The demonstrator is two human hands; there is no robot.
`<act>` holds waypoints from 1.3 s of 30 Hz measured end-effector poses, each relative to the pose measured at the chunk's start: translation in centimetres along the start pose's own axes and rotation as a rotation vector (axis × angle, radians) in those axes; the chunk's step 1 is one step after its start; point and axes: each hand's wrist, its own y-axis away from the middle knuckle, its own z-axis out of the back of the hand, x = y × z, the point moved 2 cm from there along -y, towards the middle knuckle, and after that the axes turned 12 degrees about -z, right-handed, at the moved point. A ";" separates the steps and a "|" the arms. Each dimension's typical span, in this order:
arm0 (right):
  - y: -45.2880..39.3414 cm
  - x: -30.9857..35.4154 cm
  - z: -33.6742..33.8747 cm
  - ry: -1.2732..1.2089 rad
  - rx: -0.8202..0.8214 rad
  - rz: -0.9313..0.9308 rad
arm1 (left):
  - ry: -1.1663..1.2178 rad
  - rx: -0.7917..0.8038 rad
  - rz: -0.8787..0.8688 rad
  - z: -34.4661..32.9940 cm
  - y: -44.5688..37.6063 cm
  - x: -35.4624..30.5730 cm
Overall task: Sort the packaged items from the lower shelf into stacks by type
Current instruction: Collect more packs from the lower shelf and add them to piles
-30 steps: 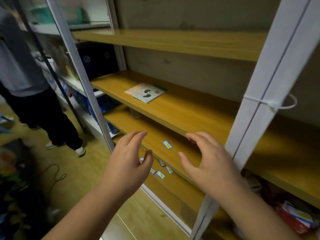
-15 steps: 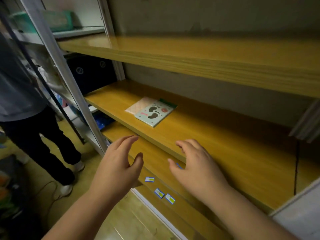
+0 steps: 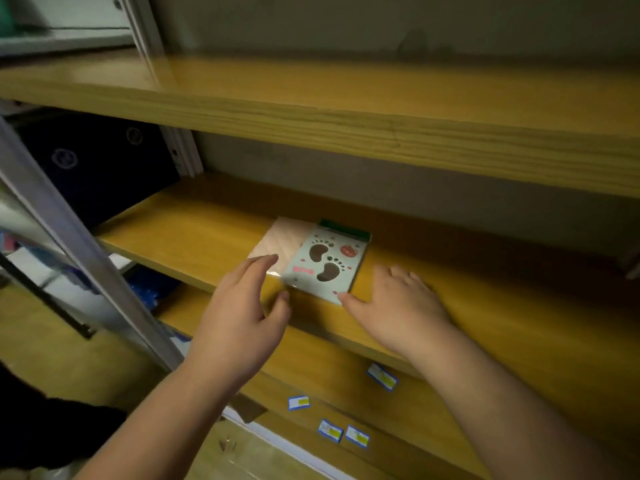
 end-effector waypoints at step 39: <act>-0.2 -1.9 0.3 -1.214 0.172 -0.386 | -0.391 0.431 -0.005 -4.0 -9.2 7.6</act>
